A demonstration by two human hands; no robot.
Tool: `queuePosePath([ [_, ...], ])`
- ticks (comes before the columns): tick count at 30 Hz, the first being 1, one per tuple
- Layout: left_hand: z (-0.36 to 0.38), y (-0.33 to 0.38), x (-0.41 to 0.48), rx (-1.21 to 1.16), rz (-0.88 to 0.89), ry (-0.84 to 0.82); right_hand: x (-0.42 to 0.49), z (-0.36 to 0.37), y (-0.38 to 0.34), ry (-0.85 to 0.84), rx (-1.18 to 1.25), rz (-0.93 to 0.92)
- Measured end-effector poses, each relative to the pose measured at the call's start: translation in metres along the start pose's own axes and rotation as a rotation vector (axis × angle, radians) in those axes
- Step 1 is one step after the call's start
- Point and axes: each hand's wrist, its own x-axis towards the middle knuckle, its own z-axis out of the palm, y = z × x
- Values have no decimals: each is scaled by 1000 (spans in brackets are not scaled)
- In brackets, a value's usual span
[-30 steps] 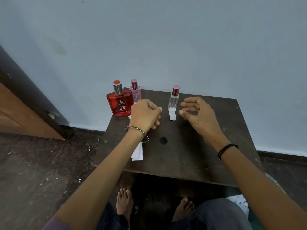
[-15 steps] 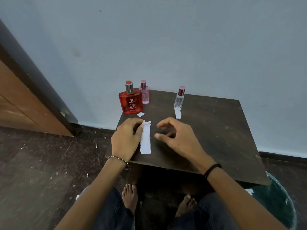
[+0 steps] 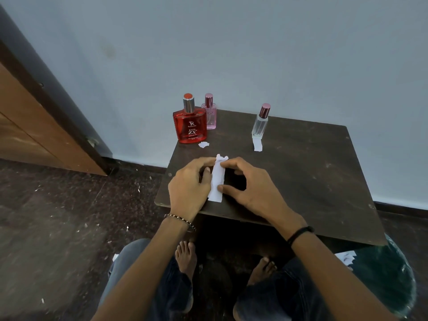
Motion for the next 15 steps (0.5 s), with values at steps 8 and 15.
queuePosePath([
  [8,-1,-1,4,-101,-59,-15,-3,4,3,-31,-135,7],
  [15,-1,-3,5,-150,-93,-3,-6,9,5,79,-269,-53],
])
